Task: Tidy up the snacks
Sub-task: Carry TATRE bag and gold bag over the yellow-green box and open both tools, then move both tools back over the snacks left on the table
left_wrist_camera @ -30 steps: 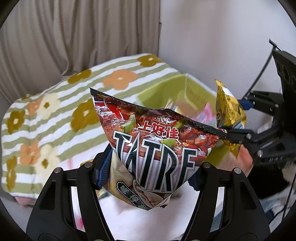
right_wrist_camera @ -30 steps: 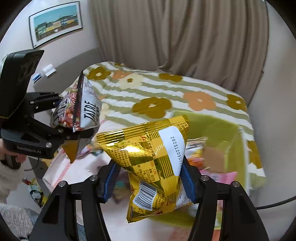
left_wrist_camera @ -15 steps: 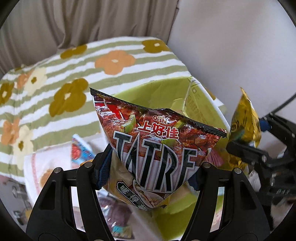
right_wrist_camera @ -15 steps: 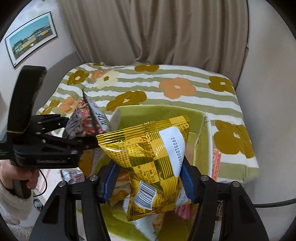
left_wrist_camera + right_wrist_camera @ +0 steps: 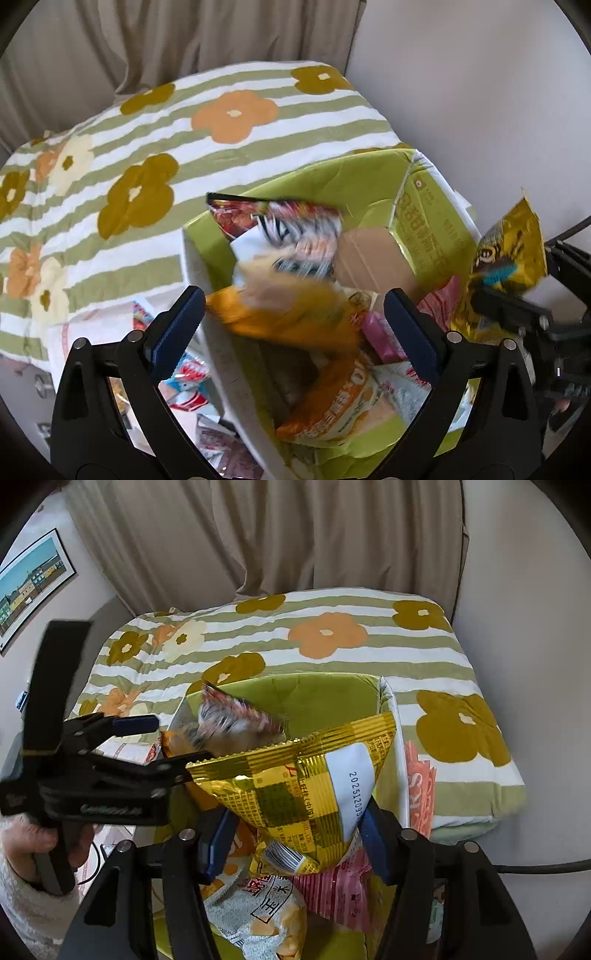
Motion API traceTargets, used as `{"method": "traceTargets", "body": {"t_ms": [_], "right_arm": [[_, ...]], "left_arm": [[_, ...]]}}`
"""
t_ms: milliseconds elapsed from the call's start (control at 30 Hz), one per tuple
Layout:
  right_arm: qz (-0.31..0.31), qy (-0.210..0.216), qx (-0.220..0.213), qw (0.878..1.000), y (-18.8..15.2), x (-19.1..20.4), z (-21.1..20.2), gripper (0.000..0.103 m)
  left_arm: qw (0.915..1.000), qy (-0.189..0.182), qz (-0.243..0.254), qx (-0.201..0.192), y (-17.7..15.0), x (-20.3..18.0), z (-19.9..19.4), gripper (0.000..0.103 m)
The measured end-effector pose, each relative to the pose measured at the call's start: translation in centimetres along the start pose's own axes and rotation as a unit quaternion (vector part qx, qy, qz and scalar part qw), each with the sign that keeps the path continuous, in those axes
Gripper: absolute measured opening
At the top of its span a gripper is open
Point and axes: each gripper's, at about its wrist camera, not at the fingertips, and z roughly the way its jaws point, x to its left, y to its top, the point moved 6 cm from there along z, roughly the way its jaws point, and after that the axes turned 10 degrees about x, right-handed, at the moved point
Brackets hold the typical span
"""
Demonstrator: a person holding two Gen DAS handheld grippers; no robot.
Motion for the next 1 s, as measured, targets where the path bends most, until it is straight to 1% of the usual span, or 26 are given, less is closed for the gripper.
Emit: {"method": "traceTargets", "body": {"t_ms": [200,333,433,533,567,600,633,667,700,767,900,1000], "right_arm": [[0.005,-0.007,0.003,1.0,0.3,0.0,0.5,0.057],[0.009,-0.013,0.011,1.0,0.7,-0.3,1.1,0.057],[0.008,-0.021,0.021,1.0,1.3,-0.2,1.7,0.057],[0.003,-0.02,0.047,0.999,1.8,-0.1,3.0,0.057],[0.002,-0.02,0.049,0.999,1.8,0.0,3.2,0.057],[0.0,-0.023,0.045,0.999,1.9,0.1,3.3,0.061],[0.0,-0.027,0.037,0.999,1.9,0.1,3.3,0.067],[0.0,-0.03,0.025,0.999,2.0,0.2,3.1,0.088],[0.0,-0.032,0.011,0.999,1.9,0.2,2.7,0.103],[0.004,-0.027,-0.014,1.0,1.6,0.3,1.7,0.103],[0.021,-0.006,-0.031,0.999,0.8,0.2,0.3,0.103],[0.022,0.007,-0.035,0.999,0.1,0.5,-0.7,0.103]], "left_arm": [[0.9998,0.008,-0.012,-0.016,-2.3,1.5,-1.8,0.097],[0.9995,0.004,-0.017,-0.024,-3.4,1.9,-2.8,0.097],[0.9994,0.001,-0.02,-0.03,-4.0,2.1,-3.1,0.097],[0.9994,0.003,-0.019,-0.03,-4.4,2.1,-3.2,0.097],[0.9993,0.001,-0.018,-0.031,-4.6,2.0,-3.3,0.097],[0.9993,-0.004,-0.018,-0.034,-4.9,2.0,-3.4,0.097],[0.9991,-0.006,-0.019,-0.037,-5.1,2.0,-3.6,0.097],[0.9991,-0.005,-0.02,-0.038,-5.2,2.1,-3.7,0.097],[0.999,-0.003,-0.022,-0.039,-5.3,2.2,-3.8,0.097],[0.9988,0.004,-0.025,-0.041,-5.4,2.3,-4.0,0.097],[0.9982,0.013,-0.031,-0.05,-6.0,2.3,-4.7,0.097],[0.9977,0.018,-0.032,-0.057,-6.5,2.2,-5.4,0.097]]}}
